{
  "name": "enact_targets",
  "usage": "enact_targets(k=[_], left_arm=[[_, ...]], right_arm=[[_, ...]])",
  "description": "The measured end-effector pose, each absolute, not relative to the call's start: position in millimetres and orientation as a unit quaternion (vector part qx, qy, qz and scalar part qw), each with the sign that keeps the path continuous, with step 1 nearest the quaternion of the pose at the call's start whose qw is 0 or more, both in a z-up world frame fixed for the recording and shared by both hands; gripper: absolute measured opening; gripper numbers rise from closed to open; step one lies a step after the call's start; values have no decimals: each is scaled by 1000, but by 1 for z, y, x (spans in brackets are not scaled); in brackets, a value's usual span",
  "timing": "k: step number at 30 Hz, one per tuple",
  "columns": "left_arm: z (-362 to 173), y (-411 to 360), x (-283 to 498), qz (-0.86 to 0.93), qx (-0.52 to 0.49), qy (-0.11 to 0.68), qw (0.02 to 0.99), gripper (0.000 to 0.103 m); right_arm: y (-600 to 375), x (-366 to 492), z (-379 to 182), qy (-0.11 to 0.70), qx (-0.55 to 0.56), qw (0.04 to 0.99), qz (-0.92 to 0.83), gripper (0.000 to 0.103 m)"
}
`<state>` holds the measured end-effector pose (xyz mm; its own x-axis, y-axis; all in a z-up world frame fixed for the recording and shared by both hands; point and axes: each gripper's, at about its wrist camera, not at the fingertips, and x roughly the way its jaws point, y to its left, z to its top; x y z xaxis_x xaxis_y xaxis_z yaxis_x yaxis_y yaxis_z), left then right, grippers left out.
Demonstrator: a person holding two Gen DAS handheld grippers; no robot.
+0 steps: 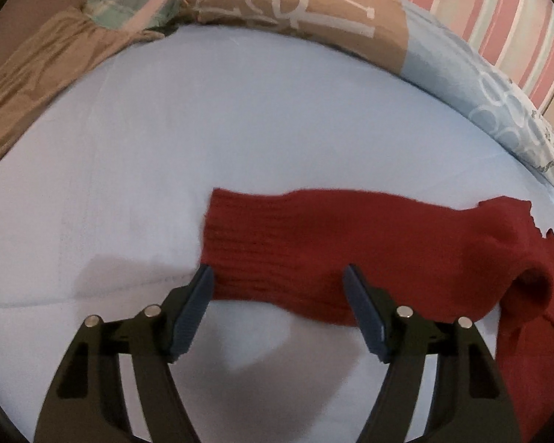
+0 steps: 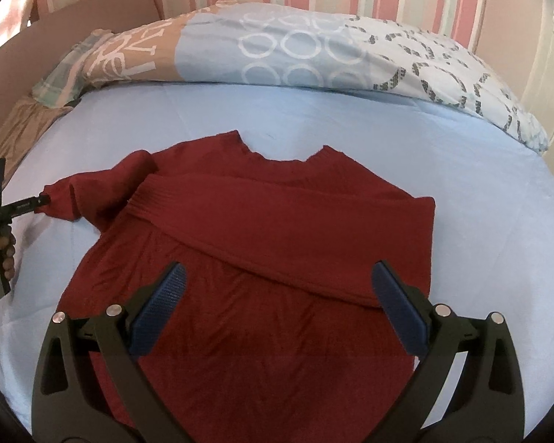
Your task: Fold small clothes
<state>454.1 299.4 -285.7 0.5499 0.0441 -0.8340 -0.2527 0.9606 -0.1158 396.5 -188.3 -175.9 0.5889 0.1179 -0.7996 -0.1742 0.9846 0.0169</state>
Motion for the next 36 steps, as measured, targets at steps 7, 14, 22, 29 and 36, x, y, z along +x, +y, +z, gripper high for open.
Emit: enact_targets(k=[7,14,22,29,36], left_arm=[[-275,287,451,50,-109,442,889,13],[-237,288,454,58,-116,399,908,12],[-169,276,468,66,-93,358,927,12],[-118,191,475,-3,-55,336,940,12],[-130,47,479,-116,-41,352,928,12]], right_arm=[[-188,397,-183,452,-29,887,85,99],[-192,396,-185,451,-22,888,88,99],[-216,395,-179,439,-1,894,84,99],[-254,392,-176,429,29,900,71,100],[-303,383,-182,424,55,902,54,100]])
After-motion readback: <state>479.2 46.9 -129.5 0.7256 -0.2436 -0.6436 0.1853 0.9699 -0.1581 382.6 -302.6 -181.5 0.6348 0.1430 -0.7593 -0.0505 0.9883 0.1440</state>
